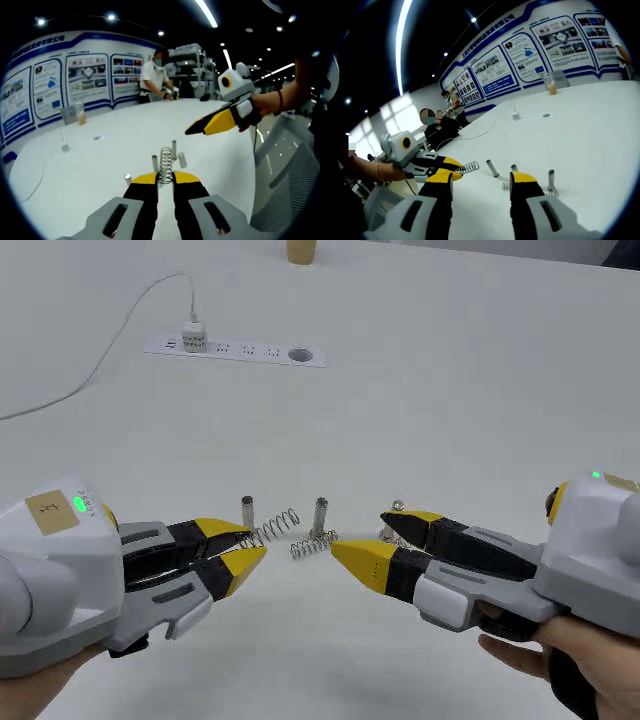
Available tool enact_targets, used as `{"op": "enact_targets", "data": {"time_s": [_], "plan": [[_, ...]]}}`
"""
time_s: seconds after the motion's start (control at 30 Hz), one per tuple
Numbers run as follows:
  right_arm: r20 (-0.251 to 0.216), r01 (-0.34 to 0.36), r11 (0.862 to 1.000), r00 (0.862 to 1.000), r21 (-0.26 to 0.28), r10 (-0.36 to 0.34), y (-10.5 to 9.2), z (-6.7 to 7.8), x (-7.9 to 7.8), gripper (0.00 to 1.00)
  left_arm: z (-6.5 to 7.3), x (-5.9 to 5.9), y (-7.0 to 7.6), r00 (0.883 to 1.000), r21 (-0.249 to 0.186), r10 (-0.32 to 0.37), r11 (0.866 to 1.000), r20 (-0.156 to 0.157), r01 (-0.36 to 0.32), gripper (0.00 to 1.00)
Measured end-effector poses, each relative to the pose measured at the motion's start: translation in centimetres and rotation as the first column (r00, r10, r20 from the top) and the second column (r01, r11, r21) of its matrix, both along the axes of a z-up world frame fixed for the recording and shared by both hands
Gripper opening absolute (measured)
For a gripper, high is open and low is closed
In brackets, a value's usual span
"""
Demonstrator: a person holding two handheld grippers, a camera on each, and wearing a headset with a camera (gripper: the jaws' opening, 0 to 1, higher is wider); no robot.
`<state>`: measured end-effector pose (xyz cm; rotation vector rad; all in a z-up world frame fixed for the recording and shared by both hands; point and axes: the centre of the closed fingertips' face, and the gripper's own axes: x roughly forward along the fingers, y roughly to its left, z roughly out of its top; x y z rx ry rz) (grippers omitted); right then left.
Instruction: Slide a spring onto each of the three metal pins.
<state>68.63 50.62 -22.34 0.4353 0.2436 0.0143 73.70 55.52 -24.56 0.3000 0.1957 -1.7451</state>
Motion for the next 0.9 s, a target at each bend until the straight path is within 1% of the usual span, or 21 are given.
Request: {"op": "enact_targets", "data": {"time_s": [0.13,0.27,0.37,0.4,0.5,0.57,0.7,0.77,0.83,0.9], "plan": [[0.030,-0.012,0.999,0.999,0.037,0.011,0.5,0.8,0.5,0.44,1.1,-0.5,0.0,1.000,-0.030,-0.002,1.000,-0.011,0.002,0.10],[0.044,-0.029,0.997,0.999,0.068,0.026,0.9,1.3,1.0,0.41,2.1,-1.0,0.0,1.000,-0.062,-0.010,0.998,-0.024,0.008,0.10],[0.062,-0.040,0.994,0.997,0.098,0.034,1.2,1.8,1.3,0.38,2.8,-1.3,0.0,0.999,-0.087,-0.014,0.996,-0.044,0.010,0.10],[0.069,-0.045,0.992,0.997,0.119,0.037,1.3,2.0,1.4,0.37,3.0,-1.4,0.0,0.999,-0.095,-0.013,0.995,-0.052,0.008,0.10],[0.084,-0.047,0.987,0.996,0.155,0.035,1.4,2.3,1.6,0.33,3.5,-1.8,0.0,0.996,-0.116,-0.027,0.993,-0.079,0.018,0.10],[0.103,-0.047,0.980,0.994,0.192,0.028,1.5,2.6,1.7,0.32,3.6,-2.0,0.0,0.997,-0.119,-0.033,0.993,-0.073,0.024,0.10],[0.109,-0.056,0.975,0.993,0.216,0.033,1.7,2.8,1.8,0.29,3.9,-2.3,0.0,0.996,-0.132,-0.034,0.991,-0.077,0.024,0.10],[0.117,-0.064,0.969,0.992,0.240,0.036,1.9,3.1,1.9,0.27,4.1,-2.5,0.0,0.997,-0.137,-0.040,0.990,-0.073,0.029,0.10],[0.124,-0.074,0.961,0.991,0.267,0.042,2.2,3.2,1.9,0.26,4.3,-2.7,0.0,0.997,-0.145,-0.047,0.989,-0.060,0.038,0.10],[0.130,-0.081,0.956,0.991,0.282,0.045,2.3,3.4,1.9,0.24,4.6,-3.0,0.0,0.997,-0.154,-0.056,0.987,-0.049,0.048,0.10]]}}
